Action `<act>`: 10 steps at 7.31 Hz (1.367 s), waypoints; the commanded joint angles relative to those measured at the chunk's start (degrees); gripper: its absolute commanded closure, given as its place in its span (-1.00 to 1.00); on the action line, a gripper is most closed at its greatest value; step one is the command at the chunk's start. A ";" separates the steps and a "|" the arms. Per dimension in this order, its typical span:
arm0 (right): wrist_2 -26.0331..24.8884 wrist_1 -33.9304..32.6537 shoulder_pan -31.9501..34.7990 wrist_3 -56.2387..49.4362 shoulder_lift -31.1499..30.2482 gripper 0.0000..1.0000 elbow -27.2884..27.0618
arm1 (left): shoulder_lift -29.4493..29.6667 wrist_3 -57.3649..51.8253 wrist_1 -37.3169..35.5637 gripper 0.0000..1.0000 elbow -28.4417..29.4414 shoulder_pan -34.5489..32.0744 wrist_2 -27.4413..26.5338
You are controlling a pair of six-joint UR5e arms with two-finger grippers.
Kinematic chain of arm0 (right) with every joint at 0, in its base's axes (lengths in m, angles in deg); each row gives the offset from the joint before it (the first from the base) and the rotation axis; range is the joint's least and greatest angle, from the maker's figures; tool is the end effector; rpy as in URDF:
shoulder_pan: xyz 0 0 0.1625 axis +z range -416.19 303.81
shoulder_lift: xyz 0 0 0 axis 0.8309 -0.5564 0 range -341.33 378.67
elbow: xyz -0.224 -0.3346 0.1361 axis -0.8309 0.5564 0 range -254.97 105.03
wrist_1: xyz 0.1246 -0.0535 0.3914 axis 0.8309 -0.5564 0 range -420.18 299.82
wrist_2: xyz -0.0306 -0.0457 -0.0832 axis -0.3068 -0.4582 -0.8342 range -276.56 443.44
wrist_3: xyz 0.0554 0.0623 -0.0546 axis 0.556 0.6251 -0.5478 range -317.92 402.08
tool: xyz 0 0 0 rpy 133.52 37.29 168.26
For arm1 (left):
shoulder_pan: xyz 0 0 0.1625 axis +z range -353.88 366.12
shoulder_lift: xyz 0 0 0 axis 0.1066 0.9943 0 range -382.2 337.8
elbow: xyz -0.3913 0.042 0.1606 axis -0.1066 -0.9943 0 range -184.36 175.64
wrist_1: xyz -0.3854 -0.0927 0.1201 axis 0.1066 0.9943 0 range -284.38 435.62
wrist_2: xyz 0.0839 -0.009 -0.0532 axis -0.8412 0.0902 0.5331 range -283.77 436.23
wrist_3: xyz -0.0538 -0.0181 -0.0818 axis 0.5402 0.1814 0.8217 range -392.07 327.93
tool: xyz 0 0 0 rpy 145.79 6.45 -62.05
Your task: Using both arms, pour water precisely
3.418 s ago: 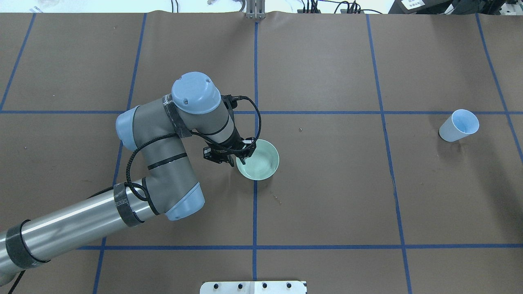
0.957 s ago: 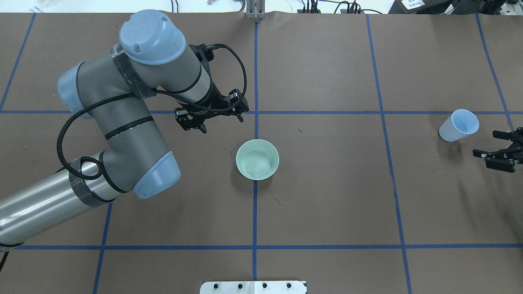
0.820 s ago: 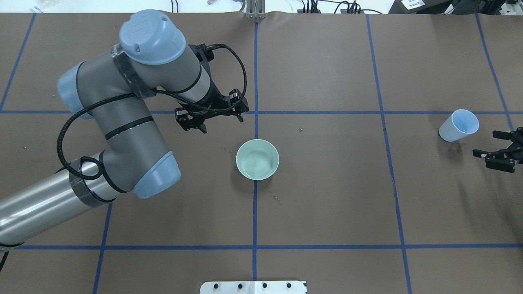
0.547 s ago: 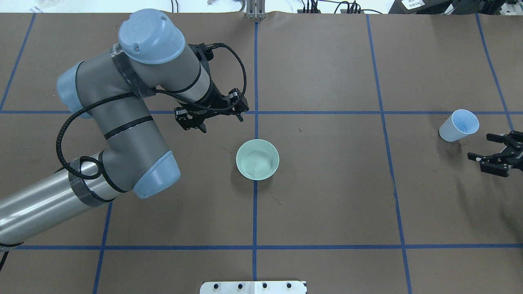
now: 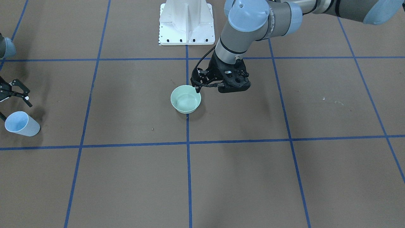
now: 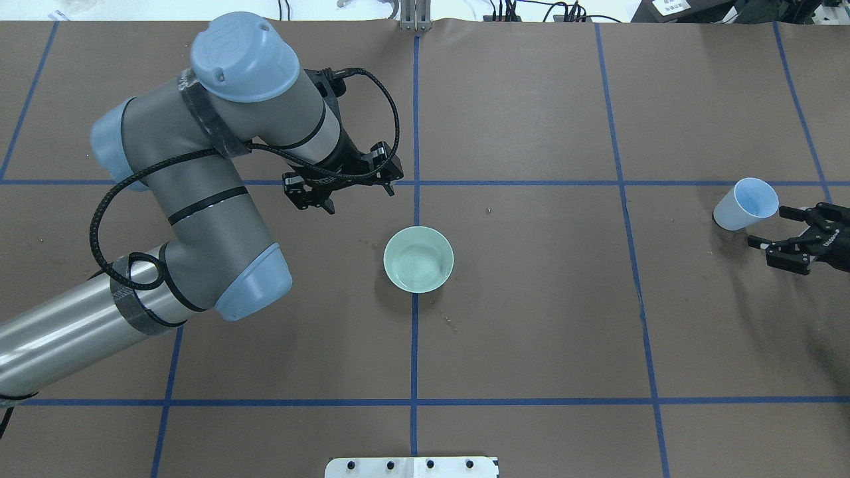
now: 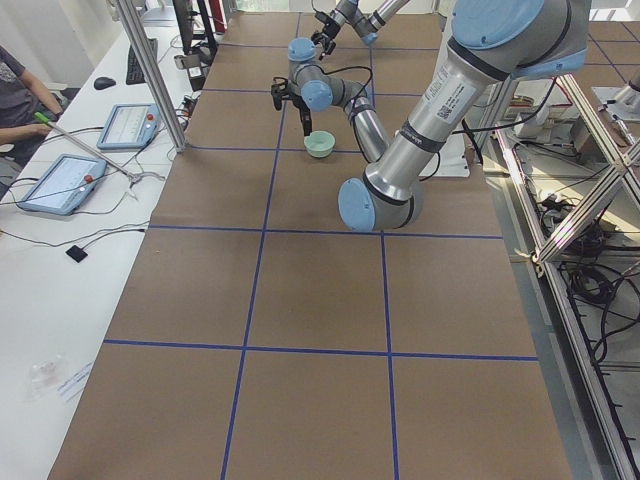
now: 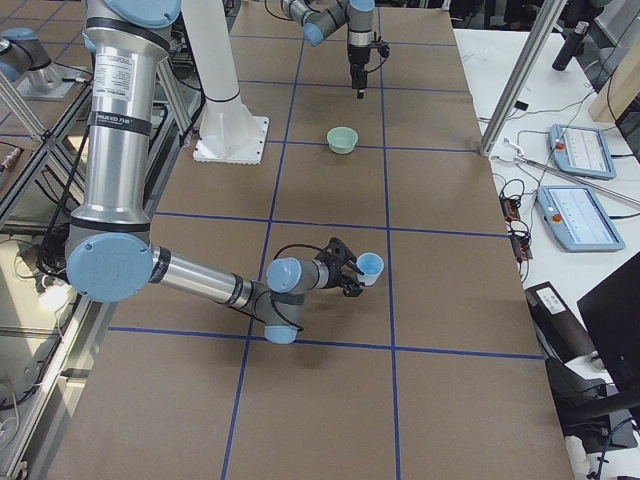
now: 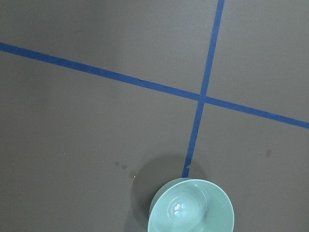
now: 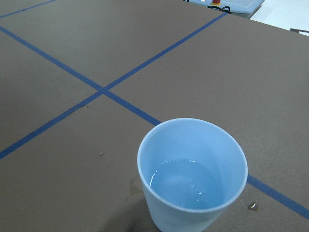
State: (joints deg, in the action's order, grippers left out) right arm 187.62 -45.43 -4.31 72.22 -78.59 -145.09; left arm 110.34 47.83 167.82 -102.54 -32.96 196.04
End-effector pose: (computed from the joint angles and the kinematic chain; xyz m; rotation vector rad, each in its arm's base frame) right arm -0.1680 -0.3906 0.6863 1.0010 -0.9307 -0.2844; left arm 0.4633 -0.4840 0.1447 -0.0632 1.0206 -0.2209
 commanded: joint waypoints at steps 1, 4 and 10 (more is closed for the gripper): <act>-0.82 -0.33 -0.03 1.58 1.45 -0.90 0.68 | 0.00 0.00 0.00 -0.98 0.00 -0.12 -0.01; -0.91 -0.34 -0.03 2.74 3.48 -0.91 2.09 | 0.00 0.00 0.00 -0.98 -0.09 -0.30 -0.01; -1.69 -0.60 -0.03 4.32 6.30 -0.89 4.73 | 0.00 0.08 0.00 -0.98 -0.53 -0.56 -0.01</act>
State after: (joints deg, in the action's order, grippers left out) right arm 186.44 -45.90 -4.34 76.52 -72.63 -140.74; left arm 110.34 47.85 167.82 -102.99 -33.57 196.03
